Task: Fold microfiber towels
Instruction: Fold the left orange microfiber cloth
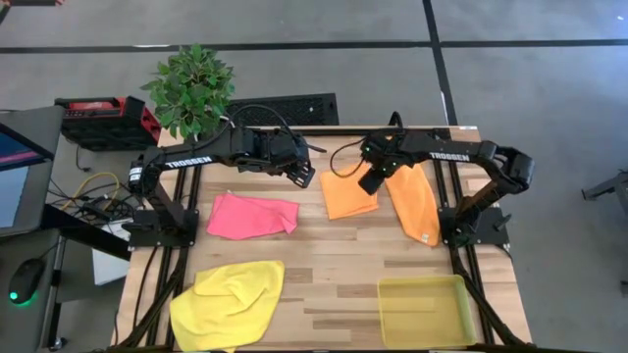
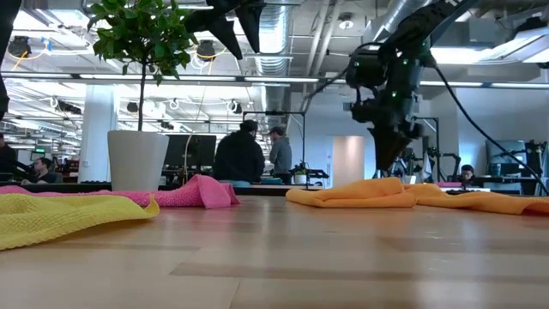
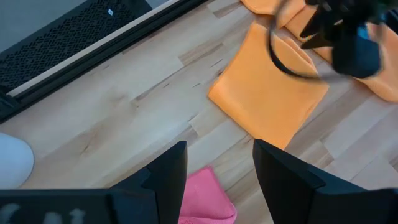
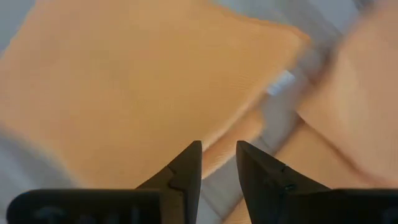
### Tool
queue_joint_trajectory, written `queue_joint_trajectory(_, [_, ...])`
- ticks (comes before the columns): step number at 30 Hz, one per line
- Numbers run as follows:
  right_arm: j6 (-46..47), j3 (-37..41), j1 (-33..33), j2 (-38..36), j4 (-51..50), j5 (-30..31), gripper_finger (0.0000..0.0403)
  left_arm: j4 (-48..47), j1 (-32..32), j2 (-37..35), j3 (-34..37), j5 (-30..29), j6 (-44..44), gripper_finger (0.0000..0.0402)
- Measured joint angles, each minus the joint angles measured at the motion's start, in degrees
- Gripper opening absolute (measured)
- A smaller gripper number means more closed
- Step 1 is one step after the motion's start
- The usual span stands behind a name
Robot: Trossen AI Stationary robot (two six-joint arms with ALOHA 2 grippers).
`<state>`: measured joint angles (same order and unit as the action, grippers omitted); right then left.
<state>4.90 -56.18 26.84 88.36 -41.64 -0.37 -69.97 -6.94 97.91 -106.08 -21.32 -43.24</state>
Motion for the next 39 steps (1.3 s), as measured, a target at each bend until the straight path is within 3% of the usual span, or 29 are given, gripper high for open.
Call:
queue_joint_trajectory(7, [-30.3, 0.0, -7.0, -0.8, -0.7, -3.5, 0.0123, 0.0, 0.0, 0.0, 0.0, 0.0, 2.1, 0.0176])
queue_joint_trajectory(12, [-42.5, 0.0, -11.2, -0.2, -0.2, -7.3, 0.0122, 0.0, 0.0, 0.0, 0.0, 0.0, 2.1, 0.0176])
queue_joint_trajectory(19, [-42.9, 0.2, -14.4, 2.7, 0.2, -6.5, 0.0124, 0.0, 0.0, 0.0, 0.0, 0.0, 2.1, 0.0176])
queue_joint_trajectory(25, [-41.8, -2.8, -16.0, 3.9, -4.1, 2.8, 0.0119, 0.2, 0.0, 0.0, 0.0, -0.1, 2.1, 0.0176])
queue_joint_trajectory(28, [-42.4, -3.4, -17.0, 3.6, -5.0, 3.5, 0.0123, 0.3, 0.0, 0.0, 0.0, -0.1, 2.1, 0.0176])
queue_joint_trajectory(32, [-42.4, -3.7, -18.6, 3.5, -3.9, 3.6, 0.0151, 0.3, 0.0, 0.0, 0.0, -0.1, 2.0, 0.0176])
queue_joint_trajectory(39, [-41.6, -3.7, -20.1, 5.4, -3.0, 3.5, 0.0234, 0.4, 0.0, 0.0, 0.0, -0.1, 2.0, 0.0176])
